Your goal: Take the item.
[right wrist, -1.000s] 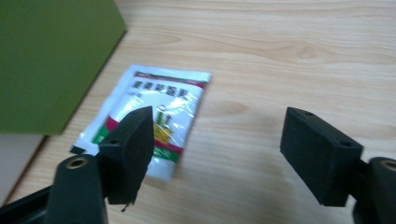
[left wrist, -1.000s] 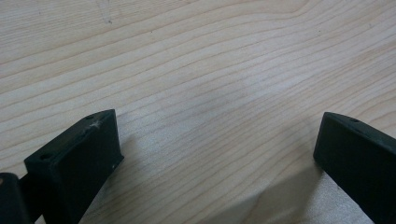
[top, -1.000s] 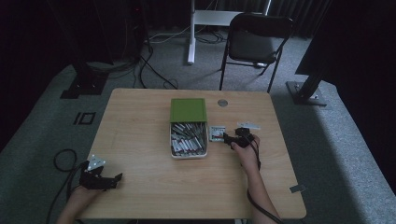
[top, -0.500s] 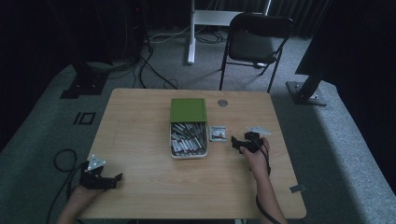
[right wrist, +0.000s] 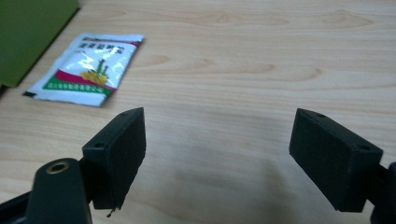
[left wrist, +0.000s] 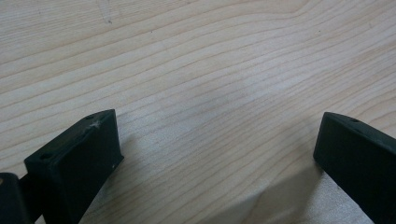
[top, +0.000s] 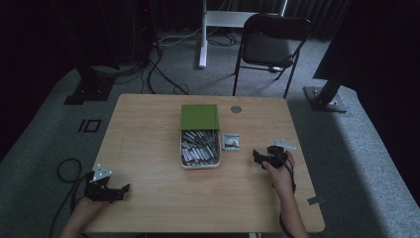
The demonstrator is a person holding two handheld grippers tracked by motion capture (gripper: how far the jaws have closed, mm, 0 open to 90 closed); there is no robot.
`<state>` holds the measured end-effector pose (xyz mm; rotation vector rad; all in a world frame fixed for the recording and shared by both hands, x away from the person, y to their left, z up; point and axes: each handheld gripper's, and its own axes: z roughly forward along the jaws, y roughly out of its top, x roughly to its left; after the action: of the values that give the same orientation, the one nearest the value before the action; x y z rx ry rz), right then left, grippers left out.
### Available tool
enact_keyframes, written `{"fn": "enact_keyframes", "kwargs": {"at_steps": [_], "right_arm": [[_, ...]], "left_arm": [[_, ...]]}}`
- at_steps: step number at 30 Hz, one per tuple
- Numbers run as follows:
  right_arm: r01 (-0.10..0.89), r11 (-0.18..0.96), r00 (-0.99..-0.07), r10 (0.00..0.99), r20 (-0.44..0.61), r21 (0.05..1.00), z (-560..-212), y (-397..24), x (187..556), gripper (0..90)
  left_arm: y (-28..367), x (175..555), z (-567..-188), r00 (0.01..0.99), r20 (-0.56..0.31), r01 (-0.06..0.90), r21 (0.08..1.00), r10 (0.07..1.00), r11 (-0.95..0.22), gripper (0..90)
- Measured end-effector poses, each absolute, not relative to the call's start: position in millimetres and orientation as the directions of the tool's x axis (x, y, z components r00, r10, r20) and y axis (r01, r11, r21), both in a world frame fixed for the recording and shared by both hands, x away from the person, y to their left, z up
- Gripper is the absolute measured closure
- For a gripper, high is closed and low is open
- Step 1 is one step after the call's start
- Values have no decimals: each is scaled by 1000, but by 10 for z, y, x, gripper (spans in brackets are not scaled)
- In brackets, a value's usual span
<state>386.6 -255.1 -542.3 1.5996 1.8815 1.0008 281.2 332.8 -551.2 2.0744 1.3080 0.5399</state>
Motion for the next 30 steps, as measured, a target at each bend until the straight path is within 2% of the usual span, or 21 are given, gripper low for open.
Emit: {"fn": "enact_keyframes", "kwargs": {"at_steps": [16,30], "right_arm": [[615,34,-164,983,85,788,-5361,-2840,3524,163],[627,16,-117,990,74,779,-5438,-3071,3247,163]], "left_arm": [[3328,2812,-5512,426,14,651,689,905,-317,14],[3330,2812,-5511,427,15,651,688,904,-320,14]]}}
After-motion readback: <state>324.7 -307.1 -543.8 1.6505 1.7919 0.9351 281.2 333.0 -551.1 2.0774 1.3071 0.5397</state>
